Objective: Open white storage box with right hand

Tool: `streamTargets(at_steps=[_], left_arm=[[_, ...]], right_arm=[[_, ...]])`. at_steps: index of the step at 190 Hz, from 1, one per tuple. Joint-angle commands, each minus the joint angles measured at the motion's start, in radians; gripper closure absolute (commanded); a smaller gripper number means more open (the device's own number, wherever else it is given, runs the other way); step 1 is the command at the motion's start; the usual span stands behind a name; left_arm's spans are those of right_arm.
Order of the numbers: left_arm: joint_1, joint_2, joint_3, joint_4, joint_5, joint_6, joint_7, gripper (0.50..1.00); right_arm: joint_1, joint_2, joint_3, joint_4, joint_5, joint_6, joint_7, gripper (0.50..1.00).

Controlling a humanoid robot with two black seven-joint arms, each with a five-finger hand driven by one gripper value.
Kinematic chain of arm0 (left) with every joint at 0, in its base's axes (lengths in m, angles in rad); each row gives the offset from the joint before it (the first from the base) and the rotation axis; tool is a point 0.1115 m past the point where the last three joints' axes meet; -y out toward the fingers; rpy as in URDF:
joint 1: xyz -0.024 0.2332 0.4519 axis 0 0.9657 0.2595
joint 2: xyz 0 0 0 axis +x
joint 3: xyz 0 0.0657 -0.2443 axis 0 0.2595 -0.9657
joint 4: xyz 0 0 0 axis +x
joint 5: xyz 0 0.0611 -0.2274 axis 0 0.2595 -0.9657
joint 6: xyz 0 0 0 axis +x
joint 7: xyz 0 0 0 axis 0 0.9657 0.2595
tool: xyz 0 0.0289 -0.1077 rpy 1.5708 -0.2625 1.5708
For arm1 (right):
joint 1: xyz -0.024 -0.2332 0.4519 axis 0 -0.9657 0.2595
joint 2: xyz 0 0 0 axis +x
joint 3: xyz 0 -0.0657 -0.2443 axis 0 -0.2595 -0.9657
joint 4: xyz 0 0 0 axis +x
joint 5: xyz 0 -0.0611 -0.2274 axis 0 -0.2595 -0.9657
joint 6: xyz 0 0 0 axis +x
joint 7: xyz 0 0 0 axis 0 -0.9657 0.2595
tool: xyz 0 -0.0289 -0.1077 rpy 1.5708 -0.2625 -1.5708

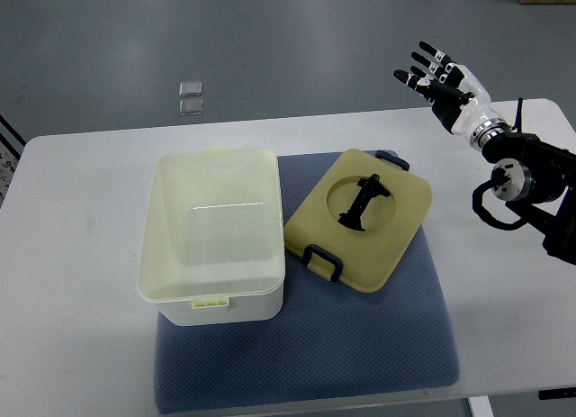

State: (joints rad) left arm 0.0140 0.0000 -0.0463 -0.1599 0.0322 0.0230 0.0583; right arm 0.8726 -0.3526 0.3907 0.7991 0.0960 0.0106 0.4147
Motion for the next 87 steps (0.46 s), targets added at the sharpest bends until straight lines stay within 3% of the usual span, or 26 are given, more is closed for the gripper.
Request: streamTargets(at_steps=[1,32,54,87], left_arm=[[0.000,0.000,0.000,-0.001,0.000,0.000,0.000,0.500],[0.001,0.000,0.002,0.002,0.000,0.000,0.000,0.500],[0.000,0.000,0.003,0.000,0.000,0.000,0.000,0.500],[0.001,0.000,0.000,-0.009,0.002,-0.002,0.000,0.500]], right_arm=[[-0.030,0.046,0.053,-0.001,-0.001,-0.001,0.039,0.570],[-0.078,0.069,0.157,-0.003,-0.007,-0.007,0.065,0.570],[-0.084,0.073,0.158,-0.008,-0.016,-0.061,0.067,0.570],[-0.087,0.093,0.157,-0.008,-0.019,-0.067,0.067,0.570]])
